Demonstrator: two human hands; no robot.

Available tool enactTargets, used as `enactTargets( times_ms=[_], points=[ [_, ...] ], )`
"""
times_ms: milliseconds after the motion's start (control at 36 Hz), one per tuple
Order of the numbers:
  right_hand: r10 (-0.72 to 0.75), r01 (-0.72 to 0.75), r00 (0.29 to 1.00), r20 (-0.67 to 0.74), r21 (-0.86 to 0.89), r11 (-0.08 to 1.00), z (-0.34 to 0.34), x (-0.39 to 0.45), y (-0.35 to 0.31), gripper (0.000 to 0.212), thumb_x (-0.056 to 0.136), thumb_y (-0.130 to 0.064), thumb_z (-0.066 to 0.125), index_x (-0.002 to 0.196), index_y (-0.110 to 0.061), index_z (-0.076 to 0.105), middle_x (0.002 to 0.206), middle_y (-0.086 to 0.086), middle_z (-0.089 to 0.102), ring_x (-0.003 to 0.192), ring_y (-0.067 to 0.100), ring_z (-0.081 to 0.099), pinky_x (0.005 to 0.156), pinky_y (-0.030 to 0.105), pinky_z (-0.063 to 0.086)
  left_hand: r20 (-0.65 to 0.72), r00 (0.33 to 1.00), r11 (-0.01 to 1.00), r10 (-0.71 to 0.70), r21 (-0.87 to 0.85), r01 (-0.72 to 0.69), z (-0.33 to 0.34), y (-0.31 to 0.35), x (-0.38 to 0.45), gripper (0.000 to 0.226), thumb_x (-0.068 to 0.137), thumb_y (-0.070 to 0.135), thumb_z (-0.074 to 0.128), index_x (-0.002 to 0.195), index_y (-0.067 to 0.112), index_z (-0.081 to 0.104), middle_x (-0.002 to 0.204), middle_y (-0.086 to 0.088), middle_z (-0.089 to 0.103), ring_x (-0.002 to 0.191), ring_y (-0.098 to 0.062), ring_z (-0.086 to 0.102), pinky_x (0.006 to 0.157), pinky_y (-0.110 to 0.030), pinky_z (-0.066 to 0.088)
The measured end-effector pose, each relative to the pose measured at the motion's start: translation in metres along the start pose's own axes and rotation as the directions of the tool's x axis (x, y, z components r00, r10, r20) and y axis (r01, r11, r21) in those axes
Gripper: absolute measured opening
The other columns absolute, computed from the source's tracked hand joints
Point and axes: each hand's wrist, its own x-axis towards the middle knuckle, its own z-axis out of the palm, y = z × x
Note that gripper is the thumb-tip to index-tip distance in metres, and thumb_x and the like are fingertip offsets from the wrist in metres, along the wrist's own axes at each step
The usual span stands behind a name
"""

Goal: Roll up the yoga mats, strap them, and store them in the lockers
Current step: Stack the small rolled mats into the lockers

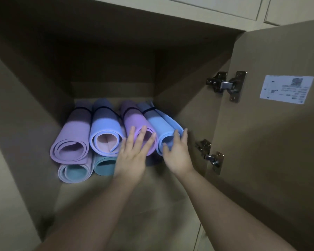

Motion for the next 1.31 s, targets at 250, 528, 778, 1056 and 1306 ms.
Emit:
enactTargets(
  times_ms=[250, 528, 778, 1056, 1306],
  points=[
    [0.036, -0.013, 0.983, 0.179, -0.123, 0.992, 0.006, 0.031, -0.003, 0.086, 0.096, -0.023, 0.054, 0.154, -0.007, -0.007, 0.157, 0.01, -0.03, 0.147, 0.024, -0.023, 0.118, 0.032, 0.008, 0.213, 0.975, 0.997, -0.061, 0.064, 0.048, 0.019, -0.008, 0.016, 0.081, 0.076, 0.009, 0.059, 0.151, 0.023, 0.031, 0.162, 0.001, 0.009, 0.145, -0.035, 0.007, 0.117, -0.048, 0.017],
    [0.074, -0.012, 0.96, 0.269, -0.225, 0.974, -0.001, 0.032, 0.003, 0.094, 0.093, -0.022, 0.057, 0.154, -0.015, -0.014, 0.156, 0.005, -0.034, 0.147, 0.024, -0.023, 0.119, 0.034, 0.006, 0.373, 0.908, 0.959, -0.188, -0.129, 0.252, 0.0, 0.006, 0.021, 0.066, 0.1, 0.027, 0.042, 0.154, 0.035, 0.005, 0.161, 0.012, -0.012, 0.145, -0.03, -0.022, 0.116, -0.041, -0.013],
    [-0.15, 0.151, 0.987, 0.052, 0.0, 0.989, 0.015, -0.029, 0.023, 0.077, 0.095, -0.011, 0.052, 0.156, -0.02, 0.006, 0.163, 0.006, -0.008, 0.15, 0.02, -0.009, 0.117, 0.024, 0.002, 0.322, 0.936, 0.899, -0.141, -0.354, 0.257, -0.006, 0.036, -0.05, 0.06, 0.098, 0.027, 0.044, 0.152, 0.035, 0.02, 0.162, 0.007, 0.001, 0.147, -0.017, -0.014, 0.118, -0.048, -0.005],
    [-0.258, 0.28, 0.919, -0.299, 0.032, 0.96, 0.016, -0.138, 0.112, 0.048, 0.089, -0.018, 0.052, 0.134, -0.003, 0.044, 0.138, 0.019, 0.042, 0.13, 0.027, 0.035, 0.115, 0.025, 0.021, 0.333, 0.941, 0.825, -0.056, -0.515, 0.231, -0.011, 0.119, -0.137, 0.053, 0.092, 0.034, 0.033, 0.141, 0.021, 0.048, 0.154, -0.005, 0.034, 0.146, -0.026, 0.022, 0.115, -0.041, 0.011],
    [0.089, -0.087, 0.991, -0.099, 0.024, 0.996, 0.015, -0.245, 0.23, 0.045, 0.093, -0.011, 0.058, 0.135, -0.001, 0.044, 0.136, 0.011, 0.042, 0.128, 0.019, 0.037, 0.107, 0.011, 0.028, 0.555, 0.825, 0.737, 0.111, -0.602, 0.306, -0.004, 0.171, -0.171, 0.068, 0.096, 0.025, 0.055, 0.153, 0.02, 0.02, 0.162, -0.005, 0.007, 0.148, -0.02, 0.009, 0.117, -0.033, 0.015]
  ],
)
